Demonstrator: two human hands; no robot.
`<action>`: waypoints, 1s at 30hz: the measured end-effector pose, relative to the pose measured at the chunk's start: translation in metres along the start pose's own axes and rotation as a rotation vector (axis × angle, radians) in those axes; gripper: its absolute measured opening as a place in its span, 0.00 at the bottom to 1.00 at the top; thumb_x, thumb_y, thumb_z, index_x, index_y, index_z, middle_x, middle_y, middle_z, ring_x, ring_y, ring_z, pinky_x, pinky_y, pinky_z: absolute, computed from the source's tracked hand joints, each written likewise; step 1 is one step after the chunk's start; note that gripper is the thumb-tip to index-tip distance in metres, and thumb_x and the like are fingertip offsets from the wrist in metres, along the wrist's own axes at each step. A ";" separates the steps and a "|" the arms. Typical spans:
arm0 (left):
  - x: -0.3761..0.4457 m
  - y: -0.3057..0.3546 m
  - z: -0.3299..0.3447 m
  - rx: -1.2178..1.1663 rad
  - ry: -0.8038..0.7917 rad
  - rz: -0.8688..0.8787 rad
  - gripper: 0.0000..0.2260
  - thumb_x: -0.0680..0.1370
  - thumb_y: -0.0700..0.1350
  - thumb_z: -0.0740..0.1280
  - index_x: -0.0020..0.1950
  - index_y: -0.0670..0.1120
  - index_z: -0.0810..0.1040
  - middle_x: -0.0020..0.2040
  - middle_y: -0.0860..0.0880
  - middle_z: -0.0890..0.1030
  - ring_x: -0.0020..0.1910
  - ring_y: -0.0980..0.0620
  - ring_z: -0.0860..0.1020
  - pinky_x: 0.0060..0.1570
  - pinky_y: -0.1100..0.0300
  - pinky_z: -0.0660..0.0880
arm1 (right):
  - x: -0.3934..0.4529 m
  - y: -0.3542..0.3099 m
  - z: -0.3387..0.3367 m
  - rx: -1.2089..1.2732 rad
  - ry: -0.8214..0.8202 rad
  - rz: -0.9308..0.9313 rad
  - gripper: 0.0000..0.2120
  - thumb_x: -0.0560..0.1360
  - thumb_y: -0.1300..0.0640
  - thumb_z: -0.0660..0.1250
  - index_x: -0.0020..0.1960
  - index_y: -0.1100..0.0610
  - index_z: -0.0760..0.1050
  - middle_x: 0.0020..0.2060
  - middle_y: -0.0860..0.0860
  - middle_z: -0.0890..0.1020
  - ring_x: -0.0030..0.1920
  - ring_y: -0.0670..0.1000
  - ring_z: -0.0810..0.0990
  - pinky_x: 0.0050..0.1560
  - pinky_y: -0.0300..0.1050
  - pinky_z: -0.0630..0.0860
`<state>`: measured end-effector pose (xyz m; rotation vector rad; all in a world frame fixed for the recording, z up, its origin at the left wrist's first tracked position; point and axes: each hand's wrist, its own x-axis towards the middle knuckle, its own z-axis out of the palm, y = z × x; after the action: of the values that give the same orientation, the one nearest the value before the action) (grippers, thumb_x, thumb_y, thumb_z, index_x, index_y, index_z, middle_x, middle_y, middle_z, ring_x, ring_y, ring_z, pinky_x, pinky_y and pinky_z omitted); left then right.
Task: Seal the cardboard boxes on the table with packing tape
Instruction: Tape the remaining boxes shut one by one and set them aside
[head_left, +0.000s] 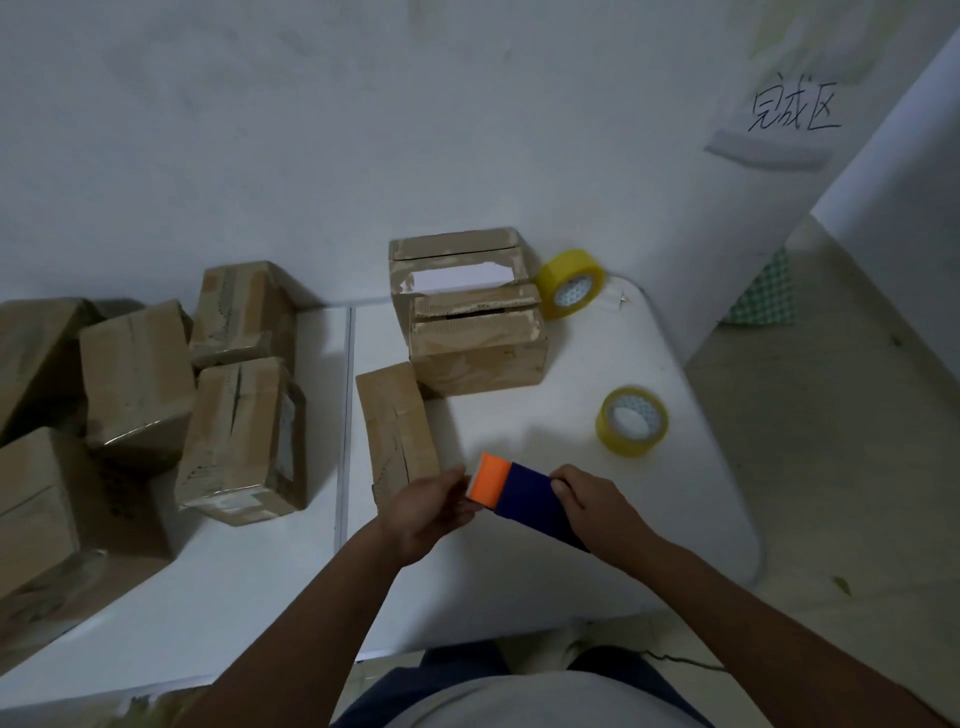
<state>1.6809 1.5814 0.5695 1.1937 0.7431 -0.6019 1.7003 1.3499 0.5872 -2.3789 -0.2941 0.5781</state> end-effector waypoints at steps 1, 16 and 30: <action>-0.001 0.000 0.000 -0.001 0.001 0.004 0.12 0.83 0.49 0.64 0.55 0.41 0.80 0.45 0.43 0.82 0.44 0.51 0.81 0.53 0.56 0.78 | 0.000 0.000 0.000 0.001 -0.004 -0.001 0.13 0.84 0.54 0.52 0.53 0.57 0.74 0.45 0.52 0.80 0.43 0.50 0.79 0.43 0.46 0.74; -0.009 -0.005 -0.013 0.132 0.033 0.123 0.07 0.82 0.41 0.64 0.53 0.41 0.82 0.42 0.46 0.80 0.41 0.51 0.76 0.49 0.58 0.76 | 0.010 -0.017 0.006 0.042 -0.022 0.027 0.15 0.82 0.45 0.56 0.49 0.56 0.73 0.40 0.49 0.78 0.39 0.46 0.77 0.37 0.39 0.71; -0.019 -0.024 -0.023 0.105 0.324 0.268 0.05 0.80 0.39 0.67 0.48 0.41 0.83 0.45 0.44 0.85 0.46 0.49 0.82 0.45 0.62 0.77 | 0.026 -0.028 0.009 -0.193 -0.086 -0.113 0.24 0.78 0.37 0.58 0.48 0.58 0.78 0.41 0.53 0.81 0.39 0.50 0.79 0.42 0.46 0.75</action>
<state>1.6463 1.5975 0.5659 1.4802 0.8120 -0.2279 1.7170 1.3848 0.5912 -2.5056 -0.5409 0.6244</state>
